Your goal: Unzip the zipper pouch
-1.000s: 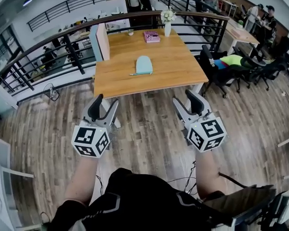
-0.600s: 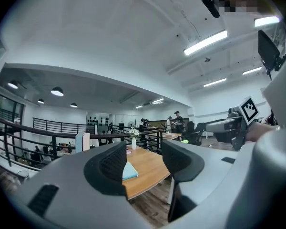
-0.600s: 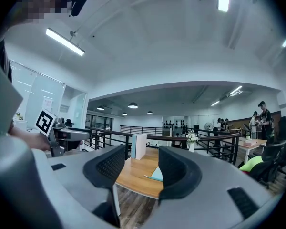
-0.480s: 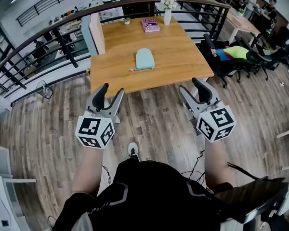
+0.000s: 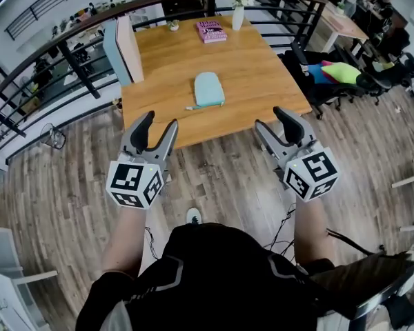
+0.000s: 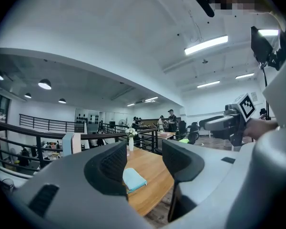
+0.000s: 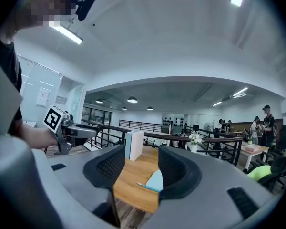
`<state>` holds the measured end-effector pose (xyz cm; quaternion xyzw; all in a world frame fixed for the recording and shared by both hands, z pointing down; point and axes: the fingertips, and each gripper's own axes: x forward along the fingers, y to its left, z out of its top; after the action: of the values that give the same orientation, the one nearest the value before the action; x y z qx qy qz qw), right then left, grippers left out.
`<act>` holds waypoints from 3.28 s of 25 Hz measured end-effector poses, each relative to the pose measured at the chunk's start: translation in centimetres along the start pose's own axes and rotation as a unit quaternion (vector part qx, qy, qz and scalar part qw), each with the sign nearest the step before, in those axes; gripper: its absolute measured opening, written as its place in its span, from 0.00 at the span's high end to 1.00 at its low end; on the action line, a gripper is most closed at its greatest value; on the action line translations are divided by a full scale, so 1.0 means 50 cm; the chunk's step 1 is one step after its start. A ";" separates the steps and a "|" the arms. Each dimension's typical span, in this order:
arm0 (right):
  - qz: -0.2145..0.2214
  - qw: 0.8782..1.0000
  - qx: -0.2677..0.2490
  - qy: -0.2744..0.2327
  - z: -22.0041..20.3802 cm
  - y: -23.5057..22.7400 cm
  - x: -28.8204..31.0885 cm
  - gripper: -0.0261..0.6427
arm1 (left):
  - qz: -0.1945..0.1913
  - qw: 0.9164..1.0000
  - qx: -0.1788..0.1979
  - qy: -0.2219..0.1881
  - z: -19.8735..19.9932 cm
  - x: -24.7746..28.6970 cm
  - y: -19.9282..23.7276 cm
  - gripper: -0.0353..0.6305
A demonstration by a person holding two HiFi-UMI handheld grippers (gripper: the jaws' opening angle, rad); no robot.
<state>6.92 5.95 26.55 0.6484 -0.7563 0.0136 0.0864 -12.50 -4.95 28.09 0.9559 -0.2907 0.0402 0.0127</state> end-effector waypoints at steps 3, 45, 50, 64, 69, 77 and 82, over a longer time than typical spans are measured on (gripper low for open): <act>-0.025 1.000 0.003 0.000 0.005 -0.017 0.043 0.62 | -0.006 1.000 0.001 0.001 -0.002 0.031 0.047 0.58; 0.223 0.974 -0.036 -0.035 -0.036 -0.372 0.489 0.64 | 0.114 0.993 0.004 0.021 -0.013 0.459 0.123 0.61; 0.267 0.963 -0.038 -0.029 -0.067 -0.398 0.508 0.64 | 0.150 0.988 -0.008 0.029 -0.032 0.482 0.102 0.61; 0.337 0.939 -0.043 0.051 -0.245 -0.377 0.619 0.67 | 0.216 0.970 -0.067 0.088 -0.182 0.456 0.151 0.61; 0.353 0.928 -0.075 0.089 -0.351 -0.363 0.646 0.67 | 0.232 0.962 -0.072 0.127 -0.285 0.456 0.135 0.61; 0.416 0.881 -0.149 0.170 -0.559 -0.309 0.657 0.69 | 0.261 0.940 -0.125 0.180 -0.452 0.459 0.091 0.65; 0.454 0.838 -0.230 0.197 -0.674 -0.264 0.656 0.71 | 0.237 0.938 -0.132 0.215 -0.518 0.468 0.052 0.65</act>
<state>18.99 -23.76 63.39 0.1773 -0.9142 0.0042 0.3645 3.61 -18.87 55.87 0.8179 -0.5014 0.2075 0.1911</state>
